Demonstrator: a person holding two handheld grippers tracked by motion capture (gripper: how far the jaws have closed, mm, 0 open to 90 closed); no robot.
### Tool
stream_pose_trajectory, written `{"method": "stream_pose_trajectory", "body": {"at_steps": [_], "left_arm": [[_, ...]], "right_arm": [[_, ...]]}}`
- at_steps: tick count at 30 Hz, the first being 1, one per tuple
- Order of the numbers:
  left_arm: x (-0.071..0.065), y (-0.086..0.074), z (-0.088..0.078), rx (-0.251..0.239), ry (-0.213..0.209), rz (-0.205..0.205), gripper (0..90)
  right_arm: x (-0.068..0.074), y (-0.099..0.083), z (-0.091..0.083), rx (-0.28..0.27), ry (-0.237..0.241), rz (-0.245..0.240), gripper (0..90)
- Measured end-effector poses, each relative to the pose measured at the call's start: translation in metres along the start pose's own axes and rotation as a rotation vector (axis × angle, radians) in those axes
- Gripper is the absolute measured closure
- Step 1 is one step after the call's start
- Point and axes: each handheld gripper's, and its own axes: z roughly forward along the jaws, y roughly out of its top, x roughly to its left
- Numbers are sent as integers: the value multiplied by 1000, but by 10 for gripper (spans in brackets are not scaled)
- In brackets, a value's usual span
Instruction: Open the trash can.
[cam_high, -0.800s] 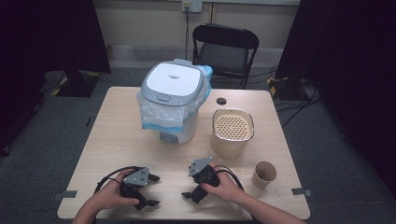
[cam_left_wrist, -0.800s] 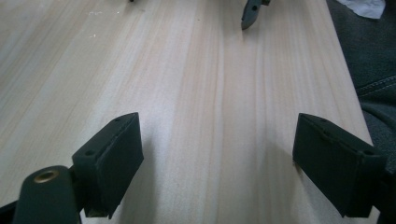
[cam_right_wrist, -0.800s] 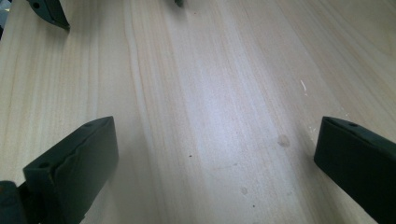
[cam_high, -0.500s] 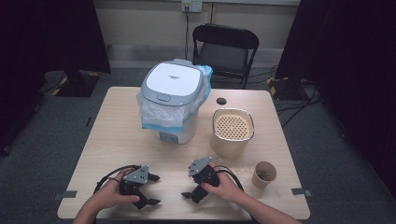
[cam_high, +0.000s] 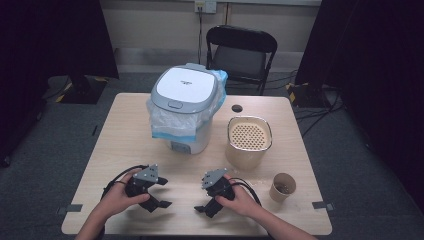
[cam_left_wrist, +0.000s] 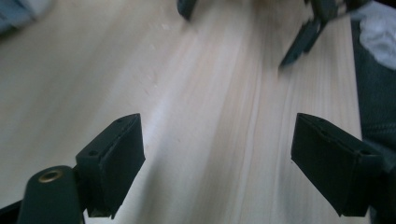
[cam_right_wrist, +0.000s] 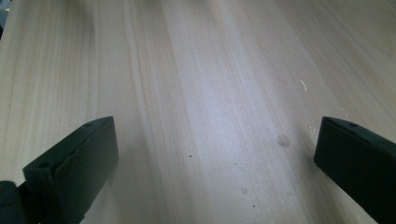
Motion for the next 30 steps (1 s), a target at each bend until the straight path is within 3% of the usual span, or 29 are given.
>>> {"method": "stream_pose_trajectory", "body": {"at_steps": [2,3,9,18,25,30], "left_arm": [[1,9,-8,-1,7,-12,165],[2,16,-13,24,25,-27,166],[7,38,-30,3,50,-47,171],[14,75,-51,7,50,-27,170],[15,95,-66,8,48,-59,170],[16,110,-76,11,60,-52,170]], "right_arm": [[0,0,0,0,0,0,0],[0,0,0,1,0,-2,0],[0,0,0,-3,2,-4,0],[0,0,0,-4,0,-3,0],[0,0,0,-4,0,-3,0],[0,0,0,-4,-1,-4,0]]}}
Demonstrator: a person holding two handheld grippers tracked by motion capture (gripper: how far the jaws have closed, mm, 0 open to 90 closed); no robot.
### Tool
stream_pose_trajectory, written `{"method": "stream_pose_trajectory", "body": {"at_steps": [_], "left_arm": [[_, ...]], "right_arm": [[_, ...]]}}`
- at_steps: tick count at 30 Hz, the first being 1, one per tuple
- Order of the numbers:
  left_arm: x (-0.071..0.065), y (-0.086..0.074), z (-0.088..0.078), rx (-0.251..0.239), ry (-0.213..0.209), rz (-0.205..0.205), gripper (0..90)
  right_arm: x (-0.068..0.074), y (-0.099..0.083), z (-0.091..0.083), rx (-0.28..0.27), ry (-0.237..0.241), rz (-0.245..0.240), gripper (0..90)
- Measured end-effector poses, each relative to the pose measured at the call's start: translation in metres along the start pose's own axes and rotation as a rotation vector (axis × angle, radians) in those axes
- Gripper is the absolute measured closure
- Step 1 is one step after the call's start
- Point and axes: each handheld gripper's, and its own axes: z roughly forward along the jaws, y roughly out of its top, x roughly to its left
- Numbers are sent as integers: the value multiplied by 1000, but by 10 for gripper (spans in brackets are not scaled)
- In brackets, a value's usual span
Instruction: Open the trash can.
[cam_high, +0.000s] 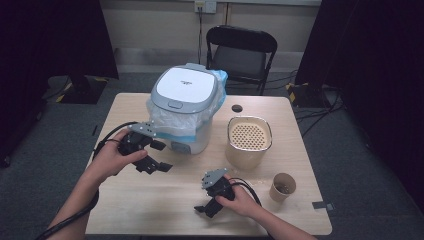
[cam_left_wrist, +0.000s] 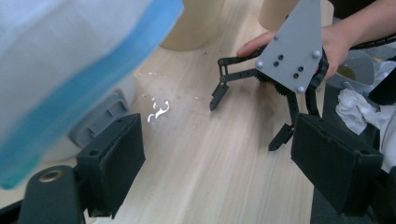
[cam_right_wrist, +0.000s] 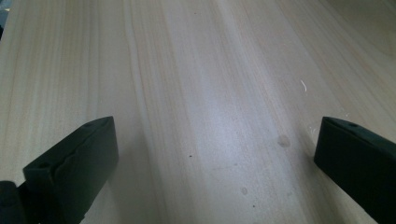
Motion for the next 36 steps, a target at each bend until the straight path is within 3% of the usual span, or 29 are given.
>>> {"method": "stream_pose_trajectory", "body": {"at_steps": [1,6,7,12,22,32,34,36], "left_arm": [[2,4,-3,23,-1,29,170],[1,20,-10,16,11,32,170],[2,23,-13,28,7,53,170],[2,34,-17,3,6,44,170],[3,57,-23,6,13,68,170],[9,76,-24,-19,19,62,170],[11,79,-25,-7,23,80,169],[13,81,-25,-18,23,63,169]], "right_arm": [[0,0,0,0,0,0,0],[0,0,0,1,2,0,0],[0,0,0,1,3,0,0],[0,0,0,1,3,2,0],[0,0,0,2,3,3,0],[0,0,0,2,5,1,0],[0,0,0,2,5,1,0],[0,0,0,2,4,0,0]]}}
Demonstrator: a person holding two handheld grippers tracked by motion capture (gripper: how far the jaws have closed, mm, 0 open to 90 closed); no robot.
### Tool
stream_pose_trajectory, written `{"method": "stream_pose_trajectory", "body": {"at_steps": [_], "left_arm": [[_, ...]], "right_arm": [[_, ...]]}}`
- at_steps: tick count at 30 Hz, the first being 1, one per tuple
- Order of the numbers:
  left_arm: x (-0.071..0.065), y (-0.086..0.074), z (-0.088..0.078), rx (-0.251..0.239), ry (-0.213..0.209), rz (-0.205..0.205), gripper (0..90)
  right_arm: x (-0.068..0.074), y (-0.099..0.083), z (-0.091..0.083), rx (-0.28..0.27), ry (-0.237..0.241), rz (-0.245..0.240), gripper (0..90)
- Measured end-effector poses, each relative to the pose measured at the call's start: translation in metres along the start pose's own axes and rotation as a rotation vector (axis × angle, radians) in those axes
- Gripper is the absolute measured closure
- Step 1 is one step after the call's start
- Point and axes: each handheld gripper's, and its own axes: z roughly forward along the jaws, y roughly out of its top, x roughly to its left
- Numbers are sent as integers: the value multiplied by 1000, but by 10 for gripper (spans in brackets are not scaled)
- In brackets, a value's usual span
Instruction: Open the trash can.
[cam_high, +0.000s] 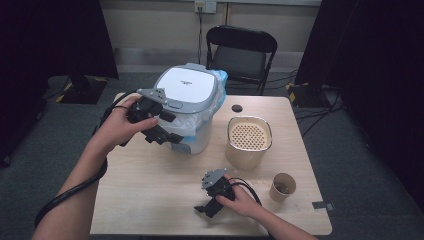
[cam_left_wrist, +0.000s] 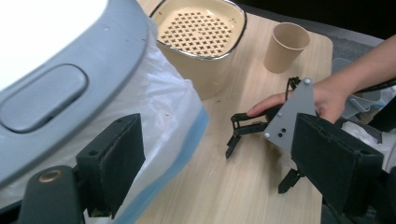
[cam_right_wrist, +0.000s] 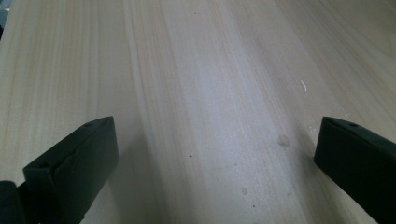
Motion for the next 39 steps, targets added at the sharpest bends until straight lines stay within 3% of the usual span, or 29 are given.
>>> {"method": "stream_pose_trajectory", "body": {"at_steps": [24,29,33,39], "left_arm": [[28,27,10,-12,35,-21,165],[27,29,11,16,46,13,171],[26,31,11,2,48,7,172],[27,33,13,15,55,31,165]], "right_arm": [[0,0,0,0,-1,-3,0],[0,0,0,-1,0,-3,0],[0,0,0,-1,0,-3,0],[0,0,0,0,-1,-3,0]]}}
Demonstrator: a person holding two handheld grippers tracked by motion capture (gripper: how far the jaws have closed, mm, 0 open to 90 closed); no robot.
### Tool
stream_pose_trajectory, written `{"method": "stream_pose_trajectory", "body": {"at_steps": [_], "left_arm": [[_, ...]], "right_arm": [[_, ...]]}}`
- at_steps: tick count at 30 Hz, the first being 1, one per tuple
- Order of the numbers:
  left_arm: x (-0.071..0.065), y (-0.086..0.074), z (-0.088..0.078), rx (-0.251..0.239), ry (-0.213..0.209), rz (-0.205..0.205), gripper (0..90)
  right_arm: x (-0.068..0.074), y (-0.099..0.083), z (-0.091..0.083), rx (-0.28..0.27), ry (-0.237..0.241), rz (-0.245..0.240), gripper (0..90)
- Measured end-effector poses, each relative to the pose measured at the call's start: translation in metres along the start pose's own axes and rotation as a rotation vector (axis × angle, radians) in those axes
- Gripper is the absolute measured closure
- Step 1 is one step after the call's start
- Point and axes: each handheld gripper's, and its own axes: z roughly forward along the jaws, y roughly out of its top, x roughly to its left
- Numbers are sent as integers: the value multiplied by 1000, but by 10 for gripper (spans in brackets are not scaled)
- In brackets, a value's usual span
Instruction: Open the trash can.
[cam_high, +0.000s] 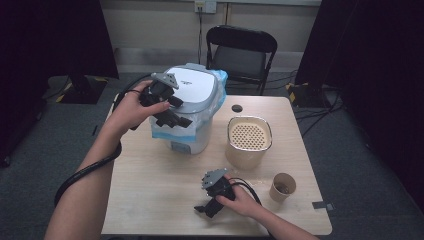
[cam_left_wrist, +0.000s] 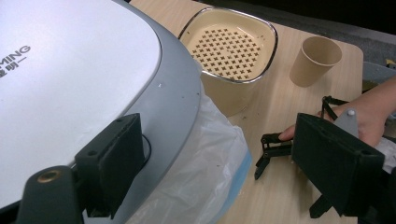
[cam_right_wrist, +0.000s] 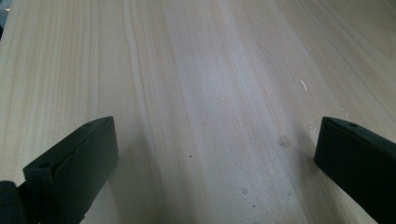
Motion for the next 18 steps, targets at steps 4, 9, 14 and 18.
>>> {"method": "stream_pose_trajectory", "body": {"at_steps": [4,9,14,18], "left_arm": [[2,0,1,-14,3,-4,160],[2,-1,2,-26,-3,-18,158],[3,-3,2,-44,-13,-34,157],[3,-6,2,-56,-17,-33,157]], "right_arm": [[0,0,0,0,0,0,0],[0,0,0,0,0,0,0],[0,0,0,0,0,0,0],[0,0,0,0,0,-1,0]]}}
